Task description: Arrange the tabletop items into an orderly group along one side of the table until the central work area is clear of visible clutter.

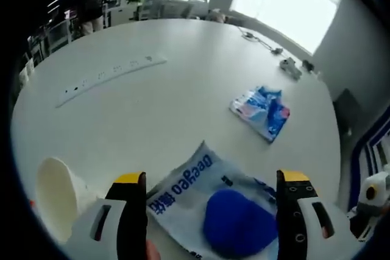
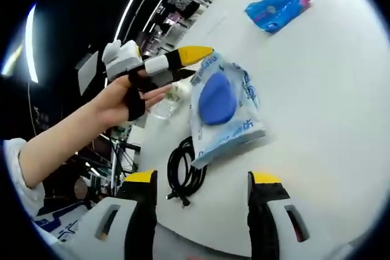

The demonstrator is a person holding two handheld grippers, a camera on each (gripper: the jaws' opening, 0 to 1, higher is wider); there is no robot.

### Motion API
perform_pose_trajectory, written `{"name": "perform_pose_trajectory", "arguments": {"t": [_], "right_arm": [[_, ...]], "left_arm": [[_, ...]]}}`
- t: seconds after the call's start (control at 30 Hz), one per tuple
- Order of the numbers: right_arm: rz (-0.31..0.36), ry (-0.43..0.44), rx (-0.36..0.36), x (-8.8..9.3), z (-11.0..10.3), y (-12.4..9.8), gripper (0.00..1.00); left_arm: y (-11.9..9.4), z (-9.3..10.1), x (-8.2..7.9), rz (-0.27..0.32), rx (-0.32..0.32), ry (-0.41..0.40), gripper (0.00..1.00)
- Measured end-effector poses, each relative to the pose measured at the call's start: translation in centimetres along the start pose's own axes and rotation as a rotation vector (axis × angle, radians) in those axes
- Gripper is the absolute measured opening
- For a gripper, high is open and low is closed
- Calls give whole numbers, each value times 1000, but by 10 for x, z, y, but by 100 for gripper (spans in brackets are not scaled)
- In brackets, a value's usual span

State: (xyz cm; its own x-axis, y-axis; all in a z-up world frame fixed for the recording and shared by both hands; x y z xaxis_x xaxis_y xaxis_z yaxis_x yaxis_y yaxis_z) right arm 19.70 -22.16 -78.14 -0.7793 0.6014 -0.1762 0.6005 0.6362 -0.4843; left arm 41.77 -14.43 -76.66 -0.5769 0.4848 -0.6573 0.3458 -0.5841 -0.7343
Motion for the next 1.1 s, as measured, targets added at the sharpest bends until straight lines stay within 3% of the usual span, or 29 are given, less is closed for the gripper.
{"name": "perform_pose_trajectory", "arguments": {"t": [0.33, 0.67, 0.8, 0.87, 0.97, 1.03, 1.1], "right_arm": [[7, 55, -14, -8, -4, 19, 50], [39, 94, 23, -17, -4, 26, 41], [49, 116, 54, -19, -1, 28, 36], [47, 134, 77, -19, 2, 30, 28], [53, 151, 148, -20, 13, 29, 13], [62, 178, 137, -20, 14, 28, 11], [55, 147, 167, -18, 16, 26, 7]], "left_arm": [[7, -6, 7, -56, 5, -8, 84], [8, -13, 8, -79, -15, -2, 75], [8, -16, 10, -101, -29, 26, 67], [6, -17, 11, -120, -33, 33, 61], [3, -17, 15, -170, -39, 77, 49], [1, -19, 18, -197, -54, 127, 40], [0, -18, 17, -190, -56, 111, 31]]}}
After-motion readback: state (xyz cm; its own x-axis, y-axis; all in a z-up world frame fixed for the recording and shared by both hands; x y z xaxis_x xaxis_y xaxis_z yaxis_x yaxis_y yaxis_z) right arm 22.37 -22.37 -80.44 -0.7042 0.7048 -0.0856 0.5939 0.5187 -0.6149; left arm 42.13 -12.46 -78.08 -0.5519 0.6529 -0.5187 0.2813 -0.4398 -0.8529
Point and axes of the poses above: the point that each gripper's makers call its tool centre point, and the gripper's own axes: y roughly forward along the fingers, z roughly to its right, x roughly out of its underside, the point moved 7 cm from there along -y, roughly backward along the fingers, and after that the axes turned 9 degrees about y, right-handed, at the moved point
